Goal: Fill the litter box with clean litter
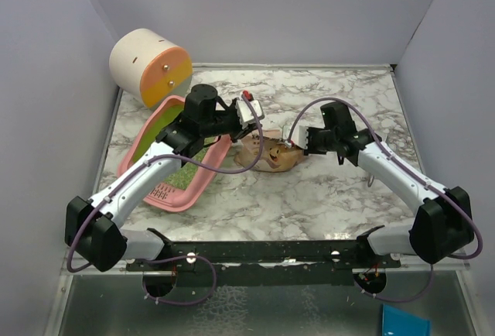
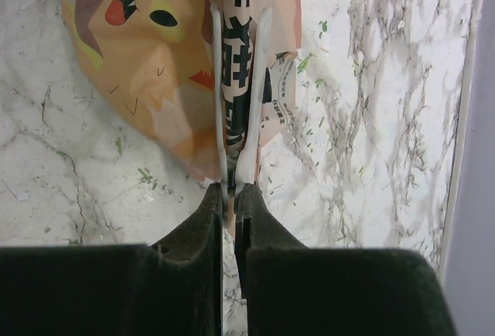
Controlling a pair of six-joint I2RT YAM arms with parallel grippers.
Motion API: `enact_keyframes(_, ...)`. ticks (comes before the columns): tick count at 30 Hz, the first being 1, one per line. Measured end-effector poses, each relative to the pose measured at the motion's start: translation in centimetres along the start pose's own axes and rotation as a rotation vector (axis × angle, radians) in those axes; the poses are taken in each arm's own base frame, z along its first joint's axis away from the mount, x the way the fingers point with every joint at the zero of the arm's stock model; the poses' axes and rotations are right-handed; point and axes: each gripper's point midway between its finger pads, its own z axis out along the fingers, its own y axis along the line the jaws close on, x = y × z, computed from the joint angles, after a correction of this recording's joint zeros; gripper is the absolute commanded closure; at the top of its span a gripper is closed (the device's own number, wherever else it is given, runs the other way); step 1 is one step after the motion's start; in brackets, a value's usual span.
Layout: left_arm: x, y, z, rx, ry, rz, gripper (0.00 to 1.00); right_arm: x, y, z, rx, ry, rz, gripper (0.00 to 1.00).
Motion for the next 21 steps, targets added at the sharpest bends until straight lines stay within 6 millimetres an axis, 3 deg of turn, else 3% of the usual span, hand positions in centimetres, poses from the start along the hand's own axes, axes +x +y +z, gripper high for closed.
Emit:
enact_keyframes(7, 2.6, -1.0, 0.2, 0.018, 0.041, -0.06, 0.74, -0.1, -0.5, 0.3, -0.022, 0.011, -0.004, 0.99)
enact_keyframes(21, 1.6, -0.8, -0.1, 0.006, 0.01, -0.062, 0.74, -2.4, -0.7, 1.3, -0.047, 0.018, -0.053, 0.99)
